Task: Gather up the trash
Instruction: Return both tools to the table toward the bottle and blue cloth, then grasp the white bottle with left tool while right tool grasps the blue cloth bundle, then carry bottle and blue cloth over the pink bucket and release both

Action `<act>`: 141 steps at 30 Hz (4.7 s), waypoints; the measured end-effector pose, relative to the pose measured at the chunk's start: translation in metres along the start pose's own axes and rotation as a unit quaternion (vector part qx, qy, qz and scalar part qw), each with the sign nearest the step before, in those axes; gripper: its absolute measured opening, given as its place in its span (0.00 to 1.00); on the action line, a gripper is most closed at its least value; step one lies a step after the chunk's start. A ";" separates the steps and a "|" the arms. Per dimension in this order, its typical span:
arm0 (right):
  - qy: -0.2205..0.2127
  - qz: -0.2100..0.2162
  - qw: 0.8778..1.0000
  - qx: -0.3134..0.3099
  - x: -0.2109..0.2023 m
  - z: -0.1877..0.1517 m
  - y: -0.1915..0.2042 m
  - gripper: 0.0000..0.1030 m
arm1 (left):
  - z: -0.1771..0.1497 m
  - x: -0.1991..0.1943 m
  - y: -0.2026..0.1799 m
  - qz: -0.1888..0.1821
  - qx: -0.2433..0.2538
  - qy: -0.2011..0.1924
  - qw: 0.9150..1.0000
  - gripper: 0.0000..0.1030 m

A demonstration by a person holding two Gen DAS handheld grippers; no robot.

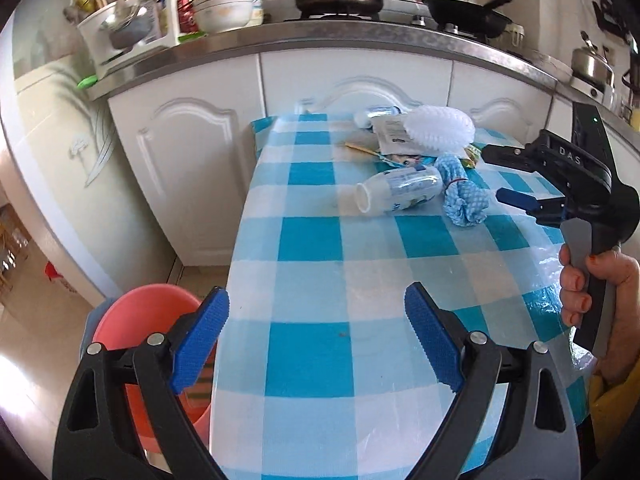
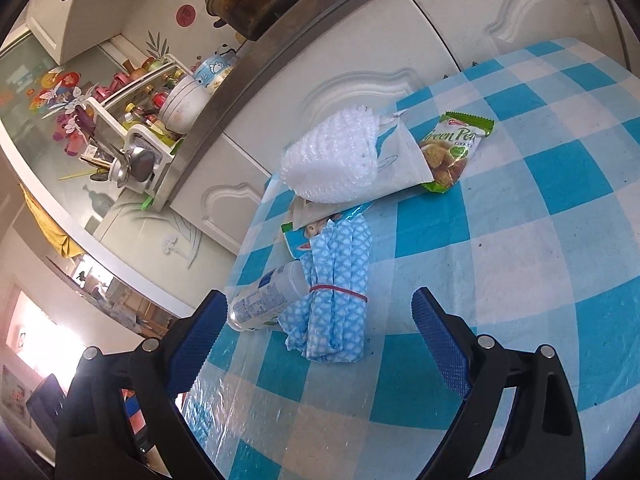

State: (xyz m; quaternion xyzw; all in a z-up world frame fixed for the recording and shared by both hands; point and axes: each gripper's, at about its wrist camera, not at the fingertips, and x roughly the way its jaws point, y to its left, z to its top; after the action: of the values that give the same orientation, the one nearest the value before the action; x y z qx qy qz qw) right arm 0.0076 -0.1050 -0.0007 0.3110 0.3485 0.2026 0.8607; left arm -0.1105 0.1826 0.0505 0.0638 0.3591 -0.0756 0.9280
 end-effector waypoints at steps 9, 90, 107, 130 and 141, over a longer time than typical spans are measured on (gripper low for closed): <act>0.021 0.008 1.000 -0.011 0.015 0.007 0.002 0.64 | 0.047 0.040 -0.039 -0.048 0.105 -0.002 0.993 0.87; 0.032 -0.023 0.997 -0.064 0.013 -0.013 0.022 0.18 | 0.052 0.068 -0.014 -0.058 -0.017 0.001 0.998 0.45; 0.039 0.006 0.995 -0.095 -0.004 -0.031 0.063 0.18 | 0.014 0.019 0.066 -0.001 -0.108 -0.015 0.994 0.45; 0.127 0.059 0.967 -0.214 0.037 -0.102 0.193 0.18 | -0.060 -0.032 0.198 0.082 -0.233 -0.028 0.969 0.45; 0.199 0.055 0.940 -0.271 0.088 -0.140 0.256 0.18 | -0.094 -0.025 0.231 0.078 -0.280 -0.017 0.957 0.45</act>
State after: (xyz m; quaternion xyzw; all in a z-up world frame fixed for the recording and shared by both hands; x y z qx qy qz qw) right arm -0.0683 0.1853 0.0524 0.0379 0.4270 0.3938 0.8131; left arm -0.1477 0.4272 0.0138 -0.1718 0.3440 0.0997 0.9177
